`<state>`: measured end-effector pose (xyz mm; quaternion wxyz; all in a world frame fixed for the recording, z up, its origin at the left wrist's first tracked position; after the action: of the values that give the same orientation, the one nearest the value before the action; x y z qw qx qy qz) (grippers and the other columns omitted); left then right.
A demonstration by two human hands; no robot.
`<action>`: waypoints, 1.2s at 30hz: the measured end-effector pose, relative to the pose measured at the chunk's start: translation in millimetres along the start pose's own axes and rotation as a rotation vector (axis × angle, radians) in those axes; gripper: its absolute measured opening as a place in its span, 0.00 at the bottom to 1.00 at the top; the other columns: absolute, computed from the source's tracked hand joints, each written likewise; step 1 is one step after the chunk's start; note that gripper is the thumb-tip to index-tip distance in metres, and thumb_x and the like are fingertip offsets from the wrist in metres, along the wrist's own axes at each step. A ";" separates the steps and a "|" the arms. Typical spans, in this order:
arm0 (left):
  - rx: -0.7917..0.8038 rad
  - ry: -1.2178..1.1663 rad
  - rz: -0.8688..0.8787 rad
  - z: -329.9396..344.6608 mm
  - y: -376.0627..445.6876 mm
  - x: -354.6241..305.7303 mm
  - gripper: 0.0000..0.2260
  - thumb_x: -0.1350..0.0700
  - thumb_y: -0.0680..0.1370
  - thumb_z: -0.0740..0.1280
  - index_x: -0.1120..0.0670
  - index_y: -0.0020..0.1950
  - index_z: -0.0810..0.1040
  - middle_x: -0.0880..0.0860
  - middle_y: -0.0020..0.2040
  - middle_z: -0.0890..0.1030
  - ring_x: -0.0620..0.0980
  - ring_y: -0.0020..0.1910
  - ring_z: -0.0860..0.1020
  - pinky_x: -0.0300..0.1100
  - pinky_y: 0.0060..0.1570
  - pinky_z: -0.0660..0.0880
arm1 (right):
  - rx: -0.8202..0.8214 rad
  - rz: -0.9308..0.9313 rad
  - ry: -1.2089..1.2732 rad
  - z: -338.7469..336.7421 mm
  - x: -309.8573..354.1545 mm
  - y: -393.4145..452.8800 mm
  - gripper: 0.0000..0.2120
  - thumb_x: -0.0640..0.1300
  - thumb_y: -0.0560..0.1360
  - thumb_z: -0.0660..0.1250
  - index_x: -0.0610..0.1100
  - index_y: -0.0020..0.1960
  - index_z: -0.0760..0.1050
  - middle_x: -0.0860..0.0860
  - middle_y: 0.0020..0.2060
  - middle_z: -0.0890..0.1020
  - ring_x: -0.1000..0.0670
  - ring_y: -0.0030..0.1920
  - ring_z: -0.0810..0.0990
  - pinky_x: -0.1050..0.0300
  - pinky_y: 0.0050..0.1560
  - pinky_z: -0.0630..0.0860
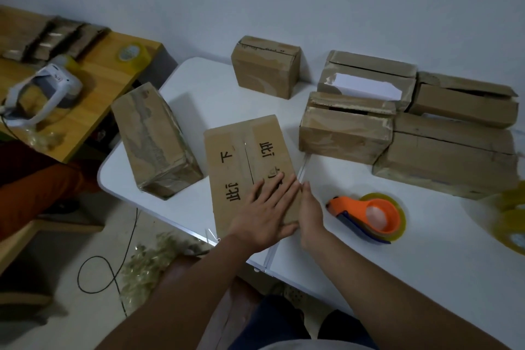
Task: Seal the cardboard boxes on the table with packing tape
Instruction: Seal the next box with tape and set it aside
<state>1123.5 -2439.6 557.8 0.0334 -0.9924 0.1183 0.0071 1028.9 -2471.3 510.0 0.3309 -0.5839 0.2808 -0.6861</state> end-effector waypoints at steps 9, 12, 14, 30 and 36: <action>0.012 -0.587 -0.052 -37.8 -2.2 8.1 0.29 0.38 0.82 0.54 0.46 0.81 0.54 0.42 0.81 0.49 0.40 0.79 0.47 0.51 0.78 0.49 | 0.016 -0.163 -0.363 -5.9 19.6 -3.4 0.27 0.61 0.82 0.44 0.48 0.67 0.72 0.42 0.61 0.79 0.44 0.61 0.77 0.43 0.66 0.72; -0.237 -0.860 -0.356 -65.1 -20.6 52.7 0.19 0.43 0.83 0.58 0.38 0.74 0.67 0.32 0.77 0.58 0.32 0.74 0.57 0.35 0.69 0.59 | -0.014 -0.495 -0.585 -10.5 44.5 -19.4 0.28 0.60 0.82 0.46 0.45 0.71 0.67 0.45 0.67 0.74 0.50 0.66 0.73 0.50 0.66 0.69; -0.443 -0.950 -0.623 -68.6 -56.4 84.2 0.13 0.45 0.83 0.61 0.36 0.67 0.74 0.28 0.70 0.67 0.27 0.68 0.65 0.31 0.61 0.66 | -0.001 -0.823 -0.882 0.1 58.6 -41.1 0.27 0.60 0.81 0.48 0.46 0.73 0.65 0.48 0.70 0.70 0.49 0.71 0.68 0.48 0.70 0.66; -0.610 -1.954 -1.315 39.4 -171.9 63.4 0.10 0.50 0.79 0.68 0.56 0.50 0.83 0.52 0.43 0.82 0.46 0.41 0.80 0.42 0.50 0.77 | 0.274 -1.354 -1.979 63.1 12.5 -55.4 0.40 0.72 0.74 0.52 0.54 0.79 0.50 0.50 0.79 0.54 0.37 0.77 0.53 0.35 0.73 0.55; -0.727 -1.762 -1.351 39.3 -173.2 67.2 0.05 0.57 0.79 0.70 0.57 0.48 0.82 0.49 0.37 0.80 0.42 0.35 0.78 0.39 0.44 0.76 | 0.260 -1.330 -2.005 65.6 12.7 -54.7 0.39 0.72 0.74 0.50 0.55 0.79 0.49 0.50 0.79 0.53 0.38 0.77 0.53 0.36 0.73 0.55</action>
<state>1229.3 -2284.6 528.3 -0.1851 -0.4565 -0.5068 0.7075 1085.5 -2447.1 570.5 0.0404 -0.8491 -0.5265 0.0122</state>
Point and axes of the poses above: each hand's wrist, its own y-axis towards the middle knuckle, its own z-axis out of the palm, x = y × z, the point moved 7 cm from there along y, towards the middle knuckle
